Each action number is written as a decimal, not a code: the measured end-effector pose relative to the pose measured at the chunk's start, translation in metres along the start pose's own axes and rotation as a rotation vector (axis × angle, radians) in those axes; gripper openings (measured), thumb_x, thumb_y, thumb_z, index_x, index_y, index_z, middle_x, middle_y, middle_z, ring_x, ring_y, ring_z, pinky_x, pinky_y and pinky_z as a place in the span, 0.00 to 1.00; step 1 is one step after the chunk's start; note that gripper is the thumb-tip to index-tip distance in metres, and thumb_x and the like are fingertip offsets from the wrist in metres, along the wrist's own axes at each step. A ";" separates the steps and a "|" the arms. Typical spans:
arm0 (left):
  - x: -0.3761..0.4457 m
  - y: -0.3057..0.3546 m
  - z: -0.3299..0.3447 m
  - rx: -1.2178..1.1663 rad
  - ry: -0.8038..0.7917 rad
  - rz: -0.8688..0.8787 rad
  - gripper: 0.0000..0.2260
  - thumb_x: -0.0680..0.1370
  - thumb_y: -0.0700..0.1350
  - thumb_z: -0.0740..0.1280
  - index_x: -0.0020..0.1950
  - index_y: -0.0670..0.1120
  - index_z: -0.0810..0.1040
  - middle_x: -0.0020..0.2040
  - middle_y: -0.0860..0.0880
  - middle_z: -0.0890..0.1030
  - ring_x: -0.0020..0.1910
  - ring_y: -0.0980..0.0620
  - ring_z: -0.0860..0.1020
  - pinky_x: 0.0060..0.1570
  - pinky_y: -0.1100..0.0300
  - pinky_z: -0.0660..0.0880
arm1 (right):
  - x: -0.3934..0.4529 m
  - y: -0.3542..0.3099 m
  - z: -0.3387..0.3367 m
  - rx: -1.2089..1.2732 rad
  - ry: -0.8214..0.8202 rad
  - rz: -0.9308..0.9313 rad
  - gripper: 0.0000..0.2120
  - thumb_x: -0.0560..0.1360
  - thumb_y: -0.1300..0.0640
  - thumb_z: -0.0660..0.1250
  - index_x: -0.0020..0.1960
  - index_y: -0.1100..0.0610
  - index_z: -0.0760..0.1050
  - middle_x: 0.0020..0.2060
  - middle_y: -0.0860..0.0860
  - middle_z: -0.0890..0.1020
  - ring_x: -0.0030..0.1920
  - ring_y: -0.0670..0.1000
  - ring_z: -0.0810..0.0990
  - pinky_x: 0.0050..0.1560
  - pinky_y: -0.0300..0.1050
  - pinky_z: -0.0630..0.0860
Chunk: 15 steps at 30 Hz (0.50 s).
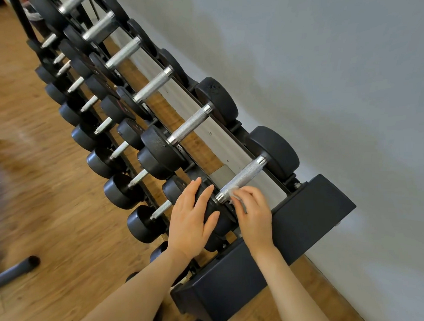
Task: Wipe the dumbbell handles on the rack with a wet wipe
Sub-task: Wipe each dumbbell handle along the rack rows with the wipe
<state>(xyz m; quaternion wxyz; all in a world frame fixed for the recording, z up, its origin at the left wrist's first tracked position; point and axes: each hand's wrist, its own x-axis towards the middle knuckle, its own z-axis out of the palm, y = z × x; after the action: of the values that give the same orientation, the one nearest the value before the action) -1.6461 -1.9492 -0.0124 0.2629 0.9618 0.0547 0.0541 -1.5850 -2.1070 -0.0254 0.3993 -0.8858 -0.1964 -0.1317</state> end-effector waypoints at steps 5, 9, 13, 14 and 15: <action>0.001 0.000 0.000 0.009 0.000 -0.001 0.25 0.79 0.59 0.56 0.76 0.54 0.61 0.78 0.47 0.61 0.75 0.45 0.62 0.70 0.50 0.58 | 0.006 0.001 -0.001 -0.139 0.001 -0.101 0.13 0.79 0.58 0.64 0.61 0.61 0.78 0.54 0.54 0.79 0.53 0.49 0.77 0.53 0.40 0.77; 0.000 0.000 0.000 0.015 0.003 0.000 0.25 0.79 0.59 0.56 0.76 0.53 0.62 0.78 0.46 0.62 0.75 0.45 0.62 0.69 0.51 0.58 | -0.003 -0.001 0.003 -0.155 -0.042 -0.134 0.15 0.79 0.55 0.61 0.59 0.61 0.80 0.52 0.54 0.80 0.51 0.50 0.79 0.53 0.37 0.76; 0.000 0.001 -0.001 0.014 0.009 0.002 0.25 0.79 0.59 0.56 0.75 0.52 0.63 0.77 0.46 0.62 0.75 0.45 0.62 0.69 0.51 0.58 | -0.001 -0.001 0.002 -0.104 -0.018 -0.104 0.15 0.79 0.55 0.61 0.58 0.61 0.80 0.52 0.54 0.80 0.51 0.50 0.79 0.53 0.38 0.77; 0.000 0.001 -0.002 0.015 0.012 0.001 0.25 0.79 0.59 0.56 0.75 0.52 0.63 0.77 0.46 0.62 0.74 0.45 0.63 0.69 0.51 0.58 | 0.000 0.000 0.002 -0.093 -0.006 -0.093 0.14 0.79 0.56 0.62 0.58 0.61 0.80 0.52 0.54 0.80 0.51 0.50 0.79 0.53 0.39 0.78; 0.000 0.001 -0.002 0.015 0.012 0.001 0.25 0.79 0.59 0.56 0.75 0.52 0.63 0.77 0.46 0.62 0.74 0.45 0.62 0.69 0.51 0.58 | 0.001 0.001 0.002 -0.078 0.003 -0.077 0.12 0.79 0.57 0.63 0.58 0.62 0.80 0.52 0.54 0.79 0.52 0.50 0.78 0.52 0.40 0.78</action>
<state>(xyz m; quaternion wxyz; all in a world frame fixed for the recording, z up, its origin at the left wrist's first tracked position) -1.6458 -1.9494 -0.0101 0.2554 0.9633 0.0564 0.0598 -1.5835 -2.1058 -0.0274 0.3595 -0.8921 -0.2246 -0.1561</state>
